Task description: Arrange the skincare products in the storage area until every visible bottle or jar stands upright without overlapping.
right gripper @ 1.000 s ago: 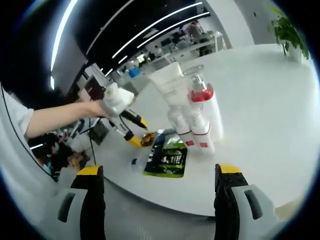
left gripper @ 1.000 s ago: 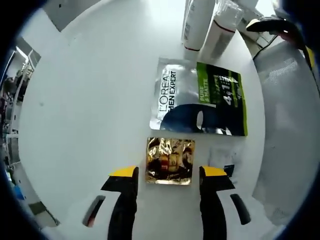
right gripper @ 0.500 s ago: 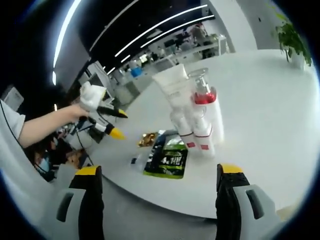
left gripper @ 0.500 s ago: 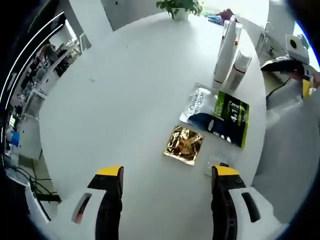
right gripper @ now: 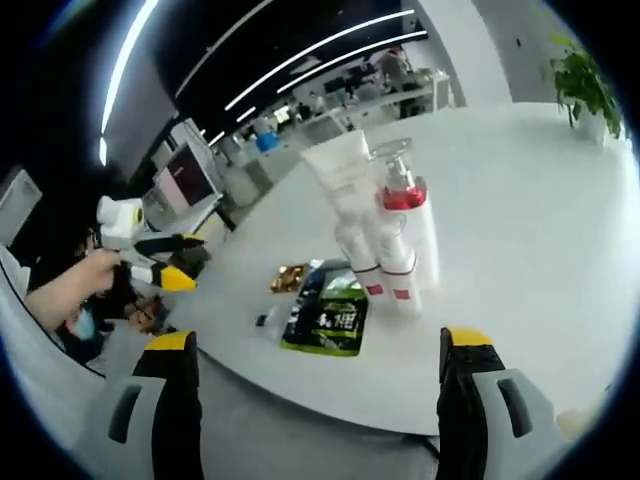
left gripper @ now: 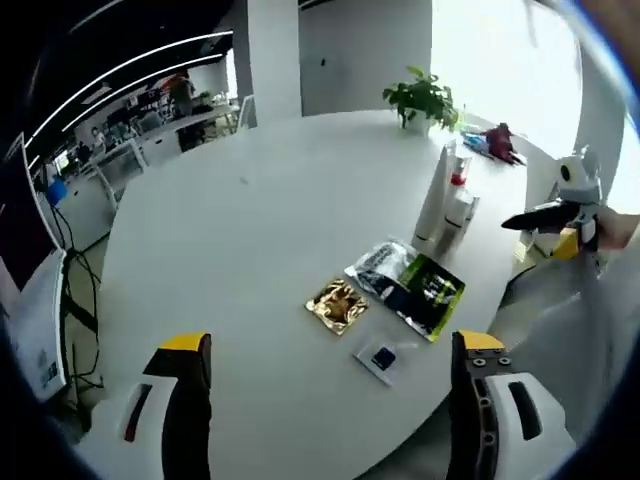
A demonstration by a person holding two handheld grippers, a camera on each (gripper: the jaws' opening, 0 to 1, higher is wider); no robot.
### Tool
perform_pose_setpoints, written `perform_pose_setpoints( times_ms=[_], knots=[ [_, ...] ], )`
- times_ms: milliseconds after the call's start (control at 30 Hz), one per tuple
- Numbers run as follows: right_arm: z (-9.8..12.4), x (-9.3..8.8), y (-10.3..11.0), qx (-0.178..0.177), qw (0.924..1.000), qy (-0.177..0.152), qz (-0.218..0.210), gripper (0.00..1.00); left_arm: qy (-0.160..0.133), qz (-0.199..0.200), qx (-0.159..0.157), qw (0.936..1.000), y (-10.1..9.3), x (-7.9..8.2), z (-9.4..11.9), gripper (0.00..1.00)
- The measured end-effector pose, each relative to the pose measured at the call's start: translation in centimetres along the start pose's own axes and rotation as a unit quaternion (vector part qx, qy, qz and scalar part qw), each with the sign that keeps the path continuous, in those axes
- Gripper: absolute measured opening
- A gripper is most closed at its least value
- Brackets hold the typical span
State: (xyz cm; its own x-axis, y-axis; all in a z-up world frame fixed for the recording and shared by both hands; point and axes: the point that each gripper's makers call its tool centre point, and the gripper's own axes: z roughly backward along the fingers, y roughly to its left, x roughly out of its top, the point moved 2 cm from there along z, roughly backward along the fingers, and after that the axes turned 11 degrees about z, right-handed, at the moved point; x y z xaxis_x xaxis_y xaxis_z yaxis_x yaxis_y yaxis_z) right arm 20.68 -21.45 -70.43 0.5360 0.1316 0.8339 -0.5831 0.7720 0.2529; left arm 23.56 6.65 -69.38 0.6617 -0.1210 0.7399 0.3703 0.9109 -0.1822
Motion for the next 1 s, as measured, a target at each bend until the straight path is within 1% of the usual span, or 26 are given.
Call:
perform_pose_setpoints(
  times_ms=[33,67,100,133,167,233,267,333,367,400,433,467,500,533,567,600,633,700,767,800,867,1000],
  knots=[
    [0.0,0.1,0.0,-0.001,1.0,-0.002,0.0,1.0,-0.016,0.004,0.003,0.9999,-0.7,-0.2,0.7,0.99],
    [0.1,0.1,-0.1,-0.002,1.0,-0.002,0.001,1.0,-0.032,0.006,-0.002,0.9995,-1.4,-0.2,1.2,0.99],
    [0.2,0.3,0.0,-0.002,1.0,-0.001,0.005,1.0,-0.04,0.012,-0.006,0.9991,-2.0,-0.5,1.5,0.99],
    [0.4,0.4,0.0,-0.004,0.9999,0.0,0.01,1.0,-0.044,0.023,-0.011,0.9987,-2.4,-1.2,1.9,0.99],
    [0.3,0.1,-0.1,-0.004,0.9999,-0.002,0.013,1.0,-0.046,0.033,-0.002,0.9984,-2.7,-1.8,2.2,0.99],
    [0.3,-0.2,-0.3,-0.005,0.9999,0.002,0.013,1.0,-0.055,0.055,0.008,0.9969,-2.9,-2.3,2.7,0.99],
    [0.2,-0.4,-0.4,-0.005,0.9999,0.004,0.015,1.0,-0.072,0.072,0.015,0.9947,-2.9,-2.4,3.0,0.99],
    [0.1,-0.8,-0.4,-0.004,0.9997,0.014,0.021,1.0,-0.082,0.069,0.018,0.9941,-3.1,-2.9,3.2,0.99],
    [0.0,-0.8,-0.5,-0.005,0.9996,0.012,0.024,1.0,-0.084,0.063,0.024,0.9942,-3.0,-3.1,3.2,0.98],
    [0.0,-0.7,-0.5,-0.005,0.9996,0.011,0.025,1.0,-0.078,0.046,0.041,0.995,-2.4,-3.8,3.0,0.97],
    [0.0,-0.7,-0.5,-0.003,0.9996,0.013,0.026,1.0,-0.069,0.045,0.045,0.9956,-2.4,-4.4,2.8,0.97],
    [-0.1,-0.8,-0.5,-0.001,0.9995,0.015,0.027,1.0,-0.065,0.048,0.046,0.9957,-2.3,-4.9,2.6,0.96],
    [-0.1,-1.0,-0.5,0.002,0.9995,0.017,0.027,1.0,-0.051,0.067,0.048,0.9953,-2.1,-5.3,2.6,0.94],
    [-0.1,-1.0,-0.6,0.003,0.9995,0.018,0.027,1.0,-0.055,0.067,0.048,0.9951,-2.1,-4.9,2.7,0.92],
    [-0.2,-1.1,-0.7,0.004,0.9995,0.018,0.026,1.0,-0.09,0.069,0.046,0.9925,-2.1,-3.7,2.9,0.91],
    [-0.2,-1.1,-0.7,0.005,0.9996,0.018,0.023,1.0,-0.101,0.073,0.044,0.9912,-2.2,-3.5,2.9,0.92],
    [-0.2,-1.0,-0.9,0.005,0.9996,0.018,0.024,1.0,-0.088,0.075,0.041,0.9924,-2.0,-4.1,2.8,0.93],
    [-0.2,-1.1,-1.0,0.002,0.9996,0.017,0.022,1.0,-0.08,0.087,0.044,0.992,-1.6,-4.5,2.8,0.91],
    [-0.3,-1.2,-1.1,0.001,0.9996,0.017,0.023,1.0,-0.086,0.088,0.044,0.9915,-1.5,-4.5,2.8,0.91],
    [-0.3,-1.2,-1.2,0.001,0.9996,0.015,0.023,1.0,-0.087,0.089,0.041,0.9914,-1.8,-4.4,2.8,0.91],
    [-0.4,-1.3,-1.4,0.001,0.9997,0.014,0.021,1.0,-0.078,0.085,0.036,0.9926,-2.1,-4.6,2.5,0.91],
    [-0.2,-1.3,-1.0,0.001,0.9998,0.012,0.018,1.0,-0.07,0.077,0.035,0.9939,-2.1,-4.9,2.4,0.91]
  ],
)
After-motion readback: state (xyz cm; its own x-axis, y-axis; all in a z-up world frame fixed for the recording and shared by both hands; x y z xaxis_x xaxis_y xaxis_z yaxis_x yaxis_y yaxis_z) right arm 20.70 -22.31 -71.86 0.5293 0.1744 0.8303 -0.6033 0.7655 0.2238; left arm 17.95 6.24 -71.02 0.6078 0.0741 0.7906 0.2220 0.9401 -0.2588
